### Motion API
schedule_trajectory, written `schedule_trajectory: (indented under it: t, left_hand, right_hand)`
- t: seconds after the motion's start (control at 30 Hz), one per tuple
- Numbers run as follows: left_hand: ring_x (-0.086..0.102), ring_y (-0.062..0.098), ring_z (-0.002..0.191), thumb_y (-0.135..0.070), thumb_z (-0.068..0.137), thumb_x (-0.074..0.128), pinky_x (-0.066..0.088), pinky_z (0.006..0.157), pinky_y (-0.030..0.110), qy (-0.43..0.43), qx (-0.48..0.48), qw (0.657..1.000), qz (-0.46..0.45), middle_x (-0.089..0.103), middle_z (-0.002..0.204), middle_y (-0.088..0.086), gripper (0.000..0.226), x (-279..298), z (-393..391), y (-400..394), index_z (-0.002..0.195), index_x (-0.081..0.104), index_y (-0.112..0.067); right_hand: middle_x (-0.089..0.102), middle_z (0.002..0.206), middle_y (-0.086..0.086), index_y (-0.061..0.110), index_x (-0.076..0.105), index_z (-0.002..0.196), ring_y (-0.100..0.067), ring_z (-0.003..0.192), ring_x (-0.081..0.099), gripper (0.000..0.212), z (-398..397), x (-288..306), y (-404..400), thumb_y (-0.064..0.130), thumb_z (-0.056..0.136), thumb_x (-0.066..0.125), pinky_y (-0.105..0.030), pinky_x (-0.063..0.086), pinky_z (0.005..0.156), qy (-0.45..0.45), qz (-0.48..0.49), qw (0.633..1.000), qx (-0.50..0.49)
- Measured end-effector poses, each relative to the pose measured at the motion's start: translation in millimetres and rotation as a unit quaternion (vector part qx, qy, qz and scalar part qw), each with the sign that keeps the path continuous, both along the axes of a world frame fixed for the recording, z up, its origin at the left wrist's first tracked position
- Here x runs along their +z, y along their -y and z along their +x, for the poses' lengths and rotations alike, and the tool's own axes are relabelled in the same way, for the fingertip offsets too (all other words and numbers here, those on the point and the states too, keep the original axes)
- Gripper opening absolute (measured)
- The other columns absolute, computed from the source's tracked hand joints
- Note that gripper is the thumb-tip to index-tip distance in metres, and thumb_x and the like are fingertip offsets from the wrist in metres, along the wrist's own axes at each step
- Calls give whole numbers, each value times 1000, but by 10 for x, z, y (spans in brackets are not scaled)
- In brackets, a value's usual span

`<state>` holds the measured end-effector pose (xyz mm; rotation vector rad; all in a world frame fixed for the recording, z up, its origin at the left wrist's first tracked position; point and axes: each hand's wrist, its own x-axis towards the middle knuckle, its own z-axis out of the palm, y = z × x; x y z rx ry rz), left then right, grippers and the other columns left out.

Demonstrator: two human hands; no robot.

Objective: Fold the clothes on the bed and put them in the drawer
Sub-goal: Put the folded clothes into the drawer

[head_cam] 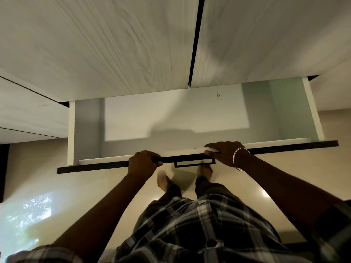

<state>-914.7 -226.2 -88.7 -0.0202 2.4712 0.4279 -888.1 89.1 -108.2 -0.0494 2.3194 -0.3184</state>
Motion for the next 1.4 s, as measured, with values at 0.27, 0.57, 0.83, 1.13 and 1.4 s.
schedule_trajectory:
  t: [0.27,0.57,0.83,1.13,1.4]
  left_hand:
    - [65,15,103,-40,87,71,48,91,32,0,-25,999,26,72,110,-8,25,-74,448,154,111,74,-34]
    - [65,16,103,-40,83,75,44,103,44,18,16,1000,1,73,107,-7,26,-61,806,133,108,75,-32]
    - [62,21,105,-31,91,69,35,110,51,27,30,999,-30,69,107,-3,21,2,1228,23,111,73,-27]
    - [62,23,103,-33,90,68,46,97,46,29,-12,999,-30,66,104,-2,21,24,1285,50,109,72,-27]
    - [64,22,97,-48,90,62,45,78,27,66,-133,989,-8,71,100,0,31,20,930,38,98,74,-21]
  right_hand:
    - [45,150,8,43,38,146,-20,135,45,67,417,0,66,75,89,24,-40,35,110,50,2,999,-12]
    - [44,151,11,43,38,145,-18,134,44,89,735,-51,85,86,72,12,-40,33,111,73,-15,997,-8]
    - [34,157,8,40,30,150,-19,140,37,64,1027,-139,76,69,94,33,-42,30,114,107,-22,993,48]
    - [41,152,8,40,36,147,-19,135,44,69,1178,-104,89,77,90,24,-42,33,110,78,-23,997,14]
    - [59,136,7,31,53,137,-18,121,56,75,1358,-23,242,80,87,27,-38,42,104,-67,66,995,-22]
